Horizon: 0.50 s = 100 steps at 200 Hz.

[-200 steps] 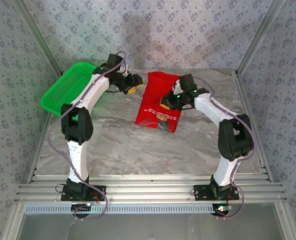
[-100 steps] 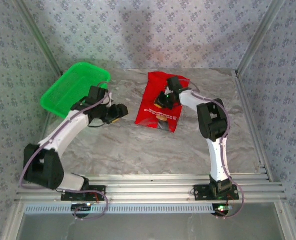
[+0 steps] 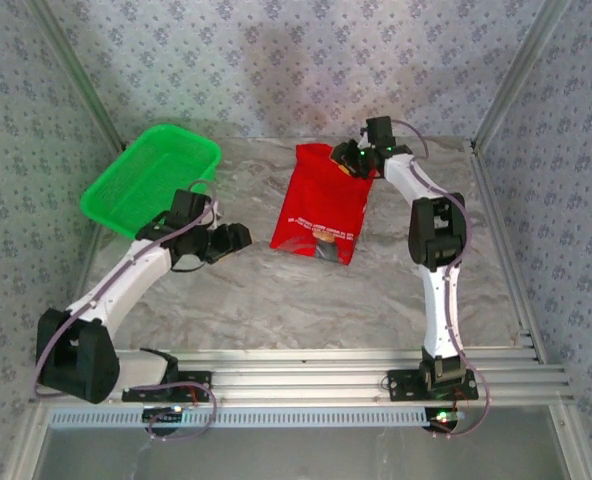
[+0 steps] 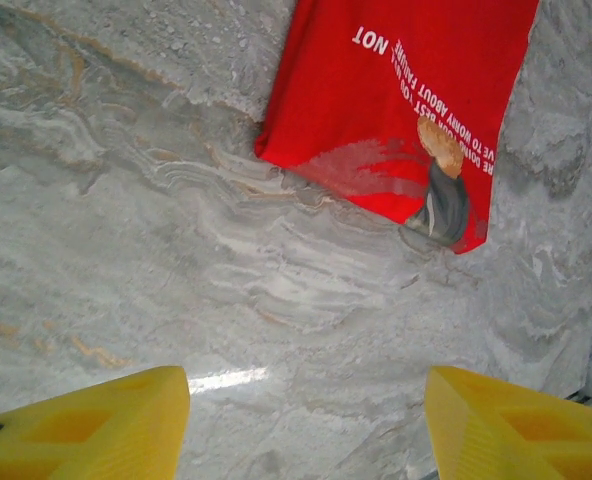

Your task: Fold and stack the t-shirts

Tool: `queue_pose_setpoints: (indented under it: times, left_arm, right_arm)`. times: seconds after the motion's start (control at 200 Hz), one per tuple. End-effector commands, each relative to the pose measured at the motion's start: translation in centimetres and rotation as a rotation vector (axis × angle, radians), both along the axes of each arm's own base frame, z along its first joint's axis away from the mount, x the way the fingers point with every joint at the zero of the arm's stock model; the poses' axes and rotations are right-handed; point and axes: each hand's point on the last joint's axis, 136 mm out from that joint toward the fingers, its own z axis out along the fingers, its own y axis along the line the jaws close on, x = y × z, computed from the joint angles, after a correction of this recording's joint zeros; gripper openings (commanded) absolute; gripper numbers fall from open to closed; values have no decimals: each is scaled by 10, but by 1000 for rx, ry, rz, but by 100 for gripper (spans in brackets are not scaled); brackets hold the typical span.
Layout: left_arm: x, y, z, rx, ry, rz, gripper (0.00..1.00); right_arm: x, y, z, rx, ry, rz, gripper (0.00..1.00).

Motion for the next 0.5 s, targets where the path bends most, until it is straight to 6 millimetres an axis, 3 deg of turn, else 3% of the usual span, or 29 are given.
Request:
queue_pose_setpoints:
  times: [0.0, 0.045, 0.095, 0.255, 0.27, 0.365, 0.495]
  left_arm:
    - [23, -25, 4, -94, -23, -22, 65]
    - [30, -34, -3, -123, 1, -37, 65]
    - [37, -44, -13, -149, 34, -55, 65]
    - [54, -67, -42, -188, 131, -95, 64]
    - [55, -68, -44, -188, 137, -95, 64]
    - [63, -73, -57, -169, 171, -103, 64]
    - [69, -80, -72, -163, 212, -107, 64]
  right_arm:
    - [-62, 3, 38, -40, 26, 80, 51]
    - [-85, -5, 30, -35, 65, 65, 54]
    - [-107, -11, 36, -14, 67, 53, 59]
    - [-178, -16, 2, 37, 159, 71, 66]
    - [-188, -16, -8, 40, 185, 73, 66]
    - [-213, -12, -26, 78, 225, 73, 66]
    - [-231, -11, -46, 88, 258, 55, 66]
